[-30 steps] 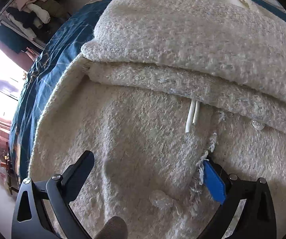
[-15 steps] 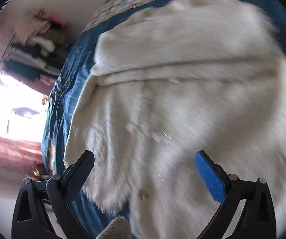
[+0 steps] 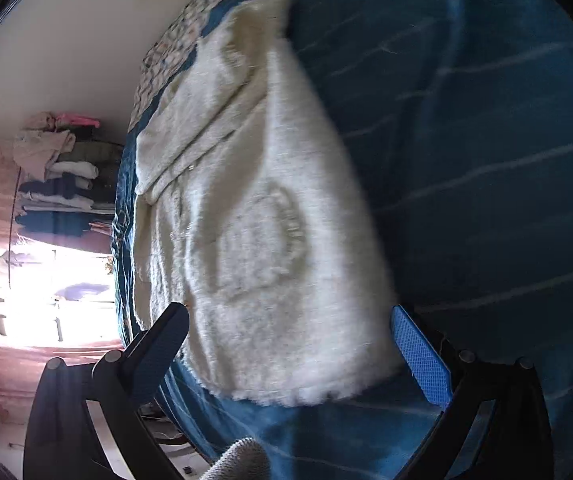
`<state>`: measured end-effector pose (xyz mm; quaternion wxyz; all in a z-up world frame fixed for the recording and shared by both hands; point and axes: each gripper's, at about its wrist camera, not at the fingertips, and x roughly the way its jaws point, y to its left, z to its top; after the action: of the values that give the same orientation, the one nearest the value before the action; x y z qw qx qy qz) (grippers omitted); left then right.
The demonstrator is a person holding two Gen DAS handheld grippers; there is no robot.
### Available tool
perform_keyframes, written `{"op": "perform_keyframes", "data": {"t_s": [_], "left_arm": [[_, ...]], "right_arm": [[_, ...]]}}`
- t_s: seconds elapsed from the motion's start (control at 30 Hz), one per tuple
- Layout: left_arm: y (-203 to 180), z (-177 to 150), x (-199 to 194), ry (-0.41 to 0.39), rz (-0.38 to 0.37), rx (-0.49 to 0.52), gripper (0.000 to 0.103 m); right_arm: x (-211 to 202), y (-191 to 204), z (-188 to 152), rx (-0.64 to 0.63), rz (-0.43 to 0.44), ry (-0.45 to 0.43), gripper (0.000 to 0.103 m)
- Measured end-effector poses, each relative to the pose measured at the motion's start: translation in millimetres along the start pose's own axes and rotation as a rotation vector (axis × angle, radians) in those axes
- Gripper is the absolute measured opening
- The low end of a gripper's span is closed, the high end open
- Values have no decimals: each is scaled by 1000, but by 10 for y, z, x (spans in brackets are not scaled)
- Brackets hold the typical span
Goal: Fold large clothes
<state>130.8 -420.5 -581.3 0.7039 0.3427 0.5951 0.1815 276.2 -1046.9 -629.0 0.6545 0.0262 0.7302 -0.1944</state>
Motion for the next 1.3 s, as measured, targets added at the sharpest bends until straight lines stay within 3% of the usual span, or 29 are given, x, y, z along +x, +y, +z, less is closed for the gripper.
{"op": "perform_keyframes", "data": {"t_s": [0.13, 0.2, 0.27, 0.33, 0.4, 0.47, 0.6, 0.77, 0.87, 0.97, 1.07, 1.1, 1.13, 1.17, 1.2, 1.3], "left_arm": [[-209, 121, 219, 48, 51, 9, 103], [-187, 182, 345, 60, 83, -18, 103], [-67, 220, 417, 62, 115, -65, 103], [152, 260, 509, 80, 88, -136, 83], [361, 270, 590, 102, -23, -207, 32], [525, 278, 621, 92, -89, -243, 19], [864, 257, 588, 41, -143, -288, 17], [1392, 141, 571, 0, -162, -350, 16], [1658, 133, 642, -19, -155, -376, 15], [1850, 135, 762, -28, -180, -407, 15], [1955, 131, 868, -34, -214, -419, 15], [1991, 130, 906, -36, -235, -412, 15], [2026, 125, 926, -39, -254, -410, 15], [2089, 104, 959, -43, -288, -408, 14], [2128, 85, 957, -44, -304, -407, 14], [2459, -45, 984, -62, -409, -408, 14]], "right_arm": [[-38, -141, -5, 31, 8, -5, 89], [-31, 93, 5, 36, 17, -4, 89], [-72, 67, 40, 40, 28, -8, 89], [-87, 263, 130, 35, 46, -14, 89], [-137, 436, 215, 22, 66, -22, 89], [-183, 526, 296, -3, 100, -26, 89], [-298, 878, 529, -59, 279, -38, 89], [-548, 1496, 1104, -127, 721, -18, 89], [-515, 1855, 1425, -130, 920, 33, 93], [-532, 2388, 1711, -135, 1036, 70, 95], [-365, 2766, 1903, -95, 1075, 165, 95], [-319, 2888, 1984, -69, 1090, 200, 93], [-316, 2967, 1995, -31, 1087, 216, 82], [-408, 3054, 1975, -26, 1029, 208, 42], [-463, 3091, 1968, -34, 994, 189, 30], [-919, 3231, 1885, -71, 942, 110, 27]]}}
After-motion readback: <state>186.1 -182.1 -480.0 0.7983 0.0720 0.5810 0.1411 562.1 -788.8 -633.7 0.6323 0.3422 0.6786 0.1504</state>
